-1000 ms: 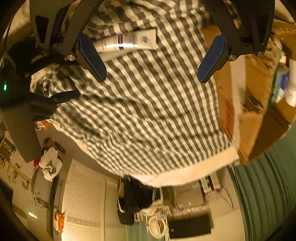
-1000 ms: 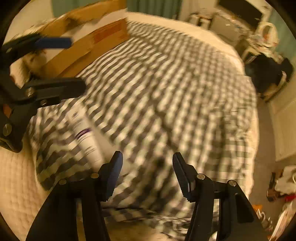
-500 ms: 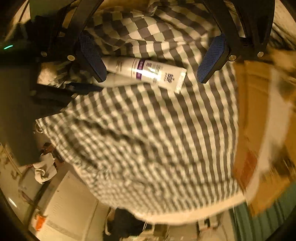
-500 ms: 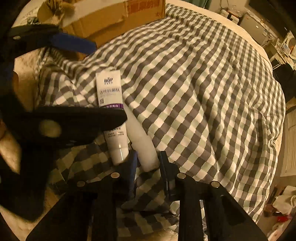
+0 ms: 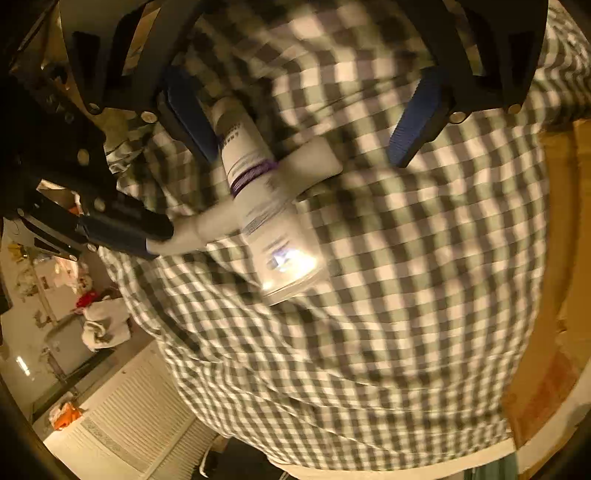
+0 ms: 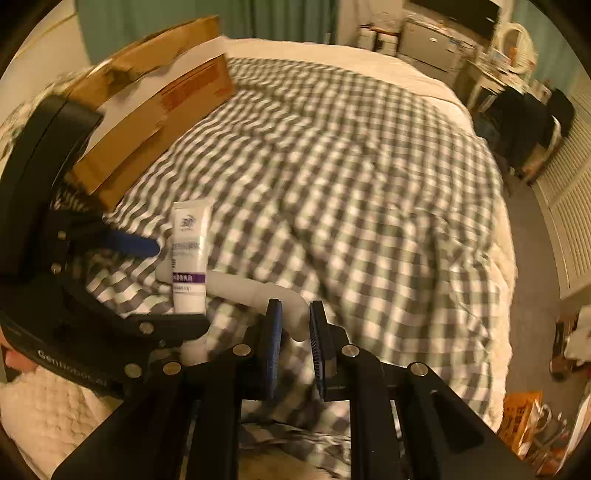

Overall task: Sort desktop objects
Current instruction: 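Grasp the white tube with purple label using the left tool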

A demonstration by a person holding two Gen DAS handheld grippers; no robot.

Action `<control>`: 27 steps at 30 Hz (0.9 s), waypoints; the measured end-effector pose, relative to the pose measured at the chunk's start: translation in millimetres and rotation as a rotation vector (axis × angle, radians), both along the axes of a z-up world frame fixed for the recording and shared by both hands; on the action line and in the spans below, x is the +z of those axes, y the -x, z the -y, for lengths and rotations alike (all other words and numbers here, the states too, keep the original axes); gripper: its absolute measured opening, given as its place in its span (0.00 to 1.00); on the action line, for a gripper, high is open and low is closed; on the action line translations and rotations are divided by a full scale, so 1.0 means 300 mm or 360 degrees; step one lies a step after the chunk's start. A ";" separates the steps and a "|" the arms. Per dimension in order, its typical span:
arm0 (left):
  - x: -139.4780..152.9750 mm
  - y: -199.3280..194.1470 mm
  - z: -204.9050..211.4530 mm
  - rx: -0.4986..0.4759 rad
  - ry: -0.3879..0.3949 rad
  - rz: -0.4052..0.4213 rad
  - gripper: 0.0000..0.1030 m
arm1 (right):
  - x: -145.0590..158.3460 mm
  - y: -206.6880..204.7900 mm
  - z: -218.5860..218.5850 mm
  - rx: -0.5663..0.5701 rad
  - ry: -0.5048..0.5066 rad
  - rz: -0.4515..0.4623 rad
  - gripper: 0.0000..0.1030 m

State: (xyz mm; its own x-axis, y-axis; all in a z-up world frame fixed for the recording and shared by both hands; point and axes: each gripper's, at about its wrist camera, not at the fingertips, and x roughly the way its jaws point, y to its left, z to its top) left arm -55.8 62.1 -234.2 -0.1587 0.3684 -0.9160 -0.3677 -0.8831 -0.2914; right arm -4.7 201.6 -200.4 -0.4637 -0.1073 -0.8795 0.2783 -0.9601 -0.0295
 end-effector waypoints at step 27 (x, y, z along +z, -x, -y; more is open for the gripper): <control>0.197 -0.023 -0.153 -0.0245 -0.0121 -0.0481 0.21 | 0.283 -0.011 -0.101 -0.0545 -0.0084 -0.0725 0.14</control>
